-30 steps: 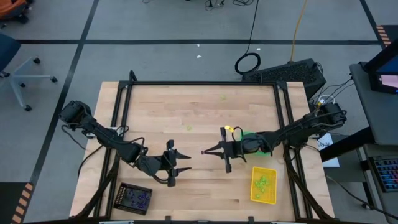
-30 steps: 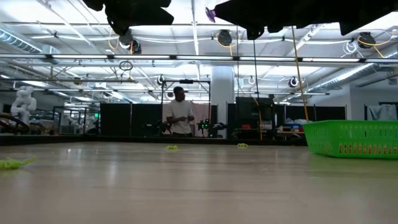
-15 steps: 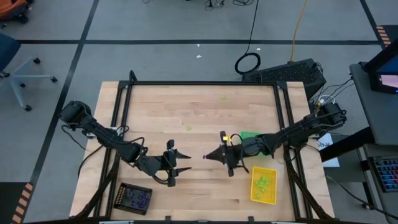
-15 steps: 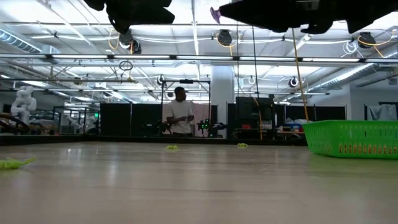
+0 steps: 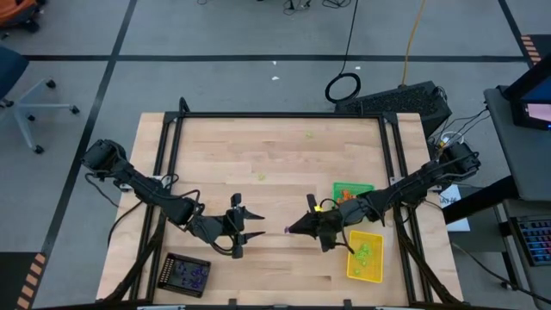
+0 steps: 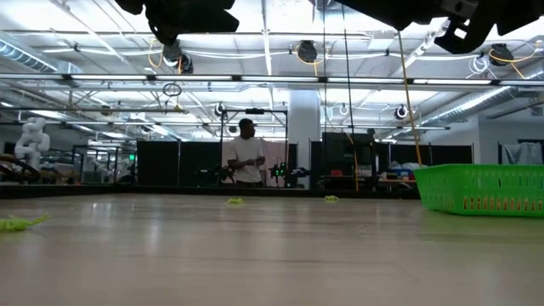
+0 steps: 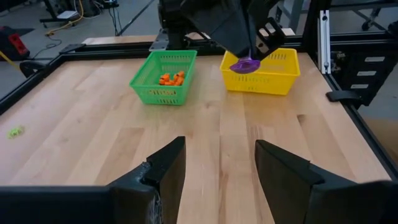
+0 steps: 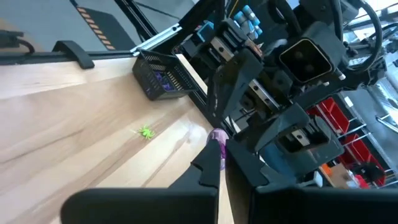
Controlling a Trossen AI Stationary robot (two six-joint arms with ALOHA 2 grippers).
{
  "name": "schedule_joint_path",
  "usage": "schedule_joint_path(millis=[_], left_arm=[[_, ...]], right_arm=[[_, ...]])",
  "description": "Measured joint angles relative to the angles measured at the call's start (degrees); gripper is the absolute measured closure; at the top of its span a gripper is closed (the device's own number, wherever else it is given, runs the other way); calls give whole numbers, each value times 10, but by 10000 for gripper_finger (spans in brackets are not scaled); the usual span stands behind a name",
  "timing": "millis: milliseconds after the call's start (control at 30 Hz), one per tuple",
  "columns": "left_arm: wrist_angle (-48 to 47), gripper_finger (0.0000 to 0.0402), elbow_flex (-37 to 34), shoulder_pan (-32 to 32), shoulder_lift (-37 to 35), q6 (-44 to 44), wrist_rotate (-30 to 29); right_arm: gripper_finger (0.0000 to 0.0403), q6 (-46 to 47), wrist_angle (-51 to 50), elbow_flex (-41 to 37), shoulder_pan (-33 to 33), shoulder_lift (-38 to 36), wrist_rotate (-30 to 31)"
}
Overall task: Sort Halloween decoration
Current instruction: Put the purple witch hat toy into the black bin
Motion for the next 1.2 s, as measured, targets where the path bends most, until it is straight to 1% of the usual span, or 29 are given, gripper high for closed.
schedule_joint_path(millis=[267,367,533,800,1000,1200], left_arm=[[0,210,0,0,0,0,0],[3,210,0,0,0,15,0],[5,210,0,0,0,19,0],[10,210,0,0,0,32,0],[11,210,0,0,0,31,0],[16,210,0,0,0,34,0]], right_arm=[[403,-3,-3,0,-1,0,2],[403,5,-4,0,-1,0,2],[403,11,-5,0,-1,0,20],[403,56,-5,0,-1,0,12],[403,116,-5,0,-4,0,12],[403,216,-4,0,-15,0,12]])
